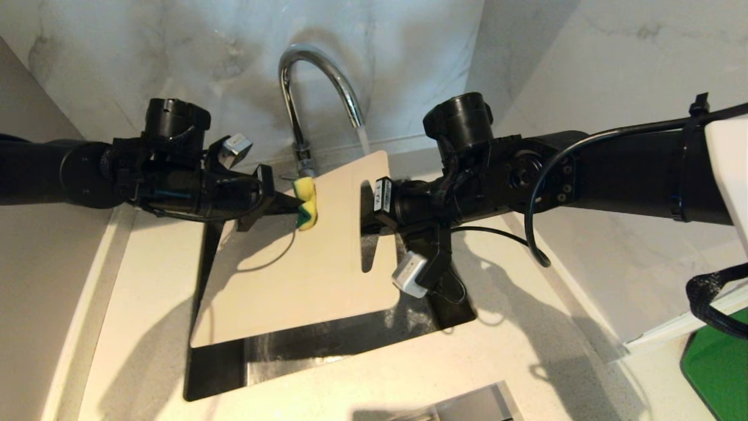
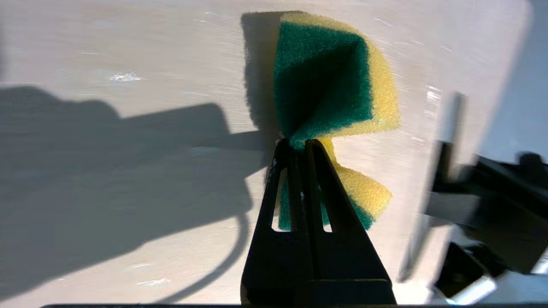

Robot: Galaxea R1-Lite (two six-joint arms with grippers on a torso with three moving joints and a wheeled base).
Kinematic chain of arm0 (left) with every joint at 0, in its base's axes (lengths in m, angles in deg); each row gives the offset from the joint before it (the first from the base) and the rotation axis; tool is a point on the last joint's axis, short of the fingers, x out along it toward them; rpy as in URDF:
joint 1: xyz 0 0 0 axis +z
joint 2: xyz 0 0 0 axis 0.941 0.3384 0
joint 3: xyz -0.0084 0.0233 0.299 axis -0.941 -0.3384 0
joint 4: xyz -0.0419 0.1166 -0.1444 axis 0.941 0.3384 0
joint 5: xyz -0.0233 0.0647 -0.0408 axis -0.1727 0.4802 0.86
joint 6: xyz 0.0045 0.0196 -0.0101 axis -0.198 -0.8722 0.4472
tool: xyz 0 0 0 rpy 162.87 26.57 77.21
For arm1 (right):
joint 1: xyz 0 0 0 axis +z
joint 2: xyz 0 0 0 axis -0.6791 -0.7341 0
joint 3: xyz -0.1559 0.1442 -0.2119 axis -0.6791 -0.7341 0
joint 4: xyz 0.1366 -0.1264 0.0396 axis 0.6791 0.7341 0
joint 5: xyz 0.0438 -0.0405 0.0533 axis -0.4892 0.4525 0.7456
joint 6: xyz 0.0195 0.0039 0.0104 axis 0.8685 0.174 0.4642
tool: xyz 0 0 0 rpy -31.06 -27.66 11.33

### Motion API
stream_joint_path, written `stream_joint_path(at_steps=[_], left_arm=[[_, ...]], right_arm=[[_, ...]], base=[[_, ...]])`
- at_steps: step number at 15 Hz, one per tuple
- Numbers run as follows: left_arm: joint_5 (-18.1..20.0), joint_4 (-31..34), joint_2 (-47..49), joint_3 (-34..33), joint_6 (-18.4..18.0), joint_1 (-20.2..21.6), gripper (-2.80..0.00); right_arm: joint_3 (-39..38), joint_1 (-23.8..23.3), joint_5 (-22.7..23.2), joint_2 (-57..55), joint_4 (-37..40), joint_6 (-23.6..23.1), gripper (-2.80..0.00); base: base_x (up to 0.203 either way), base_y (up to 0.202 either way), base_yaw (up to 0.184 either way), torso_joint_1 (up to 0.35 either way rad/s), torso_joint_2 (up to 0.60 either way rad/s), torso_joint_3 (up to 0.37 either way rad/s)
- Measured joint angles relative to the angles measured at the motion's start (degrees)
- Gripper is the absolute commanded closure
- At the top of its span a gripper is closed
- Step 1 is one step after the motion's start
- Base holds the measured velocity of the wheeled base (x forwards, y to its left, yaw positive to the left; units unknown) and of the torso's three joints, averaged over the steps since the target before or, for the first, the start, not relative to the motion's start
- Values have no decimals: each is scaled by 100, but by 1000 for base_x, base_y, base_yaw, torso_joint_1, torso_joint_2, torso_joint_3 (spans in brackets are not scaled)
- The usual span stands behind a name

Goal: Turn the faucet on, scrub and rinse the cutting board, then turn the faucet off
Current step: Scrub the cutting board underwater

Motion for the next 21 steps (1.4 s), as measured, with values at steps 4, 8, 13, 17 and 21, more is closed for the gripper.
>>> stream_joint_path(at_steps=[4, 8, 13, 17, 21], left_arm=[[19, -9, 13, -362, -355, 470, 0], [75, -39, 33, -852, -809, 1081, 0], [351, -132, 125, -1308, -1085, 1794, 0], [417, -151, 252, -1401, -1217, 2240, 0], [414, -152, 308, -1344, -1219, 2508, 0]], right_arm=[[-22, 1, 35, 7, -117, 41, 0], [-30, 4, 41, 44, -122, 60, 0], [-33, 4, 46, 52, -130, 60, 0], [-33, 4, 48, 55, -138, 60, 0], [-20, 4, 50, 58, -138, 60, 0]], base=[[0, 0, 0, 0, 0, 0], [0, 0, 0, 0, 0, 0], [0, 0, 0, 0, 0, 0], [0, 0, 0, 0, 0, 0], [0, 0, 0, 0, 0, 0]])
